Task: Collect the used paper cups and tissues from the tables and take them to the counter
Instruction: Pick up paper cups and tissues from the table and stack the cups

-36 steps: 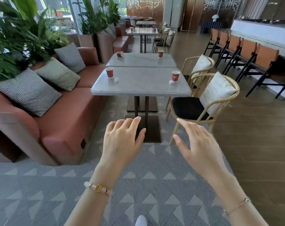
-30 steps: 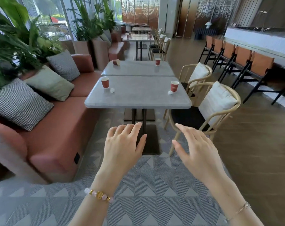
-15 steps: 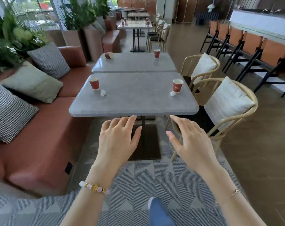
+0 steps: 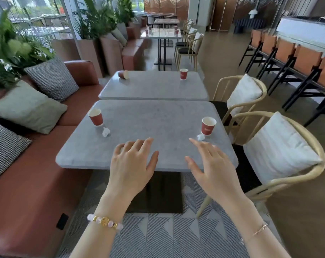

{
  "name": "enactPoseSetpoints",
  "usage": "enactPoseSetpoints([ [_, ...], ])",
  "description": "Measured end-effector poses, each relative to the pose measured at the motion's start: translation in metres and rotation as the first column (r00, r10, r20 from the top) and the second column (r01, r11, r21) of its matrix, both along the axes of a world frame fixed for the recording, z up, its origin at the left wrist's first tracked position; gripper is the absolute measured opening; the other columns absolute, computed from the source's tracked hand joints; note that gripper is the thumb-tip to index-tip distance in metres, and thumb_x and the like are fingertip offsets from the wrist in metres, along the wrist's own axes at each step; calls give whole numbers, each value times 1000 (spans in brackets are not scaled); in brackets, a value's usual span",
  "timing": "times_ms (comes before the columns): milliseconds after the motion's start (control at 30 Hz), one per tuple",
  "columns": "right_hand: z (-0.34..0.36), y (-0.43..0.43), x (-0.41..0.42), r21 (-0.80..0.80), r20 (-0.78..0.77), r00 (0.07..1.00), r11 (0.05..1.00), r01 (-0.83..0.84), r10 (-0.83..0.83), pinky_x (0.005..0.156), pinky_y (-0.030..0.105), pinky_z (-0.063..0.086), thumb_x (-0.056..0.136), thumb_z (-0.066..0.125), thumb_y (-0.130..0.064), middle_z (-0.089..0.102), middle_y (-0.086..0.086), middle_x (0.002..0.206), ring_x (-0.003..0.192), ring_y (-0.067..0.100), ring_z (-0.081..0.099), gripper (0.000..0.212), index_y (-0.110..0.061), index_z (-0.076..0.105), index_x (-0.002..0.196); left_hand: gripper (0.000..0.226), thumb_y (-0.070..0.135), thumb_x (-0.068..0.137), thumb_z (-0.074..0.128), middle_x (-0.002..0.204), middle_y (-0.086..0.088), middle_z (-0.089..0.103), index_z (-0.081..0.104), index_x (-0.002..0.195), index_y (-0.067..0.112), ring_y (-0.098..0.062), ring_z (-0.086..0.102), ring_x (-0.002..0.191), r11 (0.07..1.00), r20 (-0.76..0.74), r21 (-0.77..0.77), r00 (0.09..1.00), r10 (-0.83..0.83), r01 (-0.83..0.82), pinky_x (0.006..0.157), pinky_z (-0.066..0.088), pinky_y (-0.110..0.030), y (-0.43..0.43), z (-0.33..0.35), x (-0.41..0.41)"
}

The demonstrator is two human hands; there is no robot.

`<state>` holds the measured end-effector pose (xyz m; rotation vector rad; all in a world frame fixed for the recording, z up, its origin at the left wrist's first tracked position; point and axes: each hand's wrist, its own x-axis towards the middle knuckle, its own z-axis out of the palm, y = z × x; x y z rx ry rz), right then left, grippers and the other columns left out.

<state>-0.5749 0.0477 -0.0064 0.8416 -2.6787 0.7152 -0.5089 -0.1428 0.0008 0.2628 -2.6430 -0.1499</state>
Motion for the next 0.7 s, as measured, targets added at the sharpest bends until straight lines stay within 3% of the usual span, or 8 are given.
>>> enactPoseSetpoints([
  [300,-10,-20,-93,-2,44,998,999,52,-52,91,37,47,90,50,-42,62,0,125,116,20,57,52,-19,49,136,38,37,88,55,104,-5,71,63,115,12,-28,67,93,999,48,35,999,-17,15,86,49,-43,-31,-15,-100],
  [500,-16,-55,-160,58,47,996,995,78,-80,94,35,46,91,41,-48,58,-4,130,118,17,54,55,-23,44,139,36,35,88,56,103,-4,70,62,116,13,-28,66,93,997,60,48,996,-62,59,86,48,-43,-63,-22,-178],
  [700,-16,-94,-226,58,35,989,988,140,-142,85,36,49,91,59,-37,63,-4,121,109,21,59,47,-18,52,133,32,30,85,64,94,-2,71,64,112,11,-28,67,86,990,55,45,989,-137,135,80,49,-41,-92,-25,-252],
])
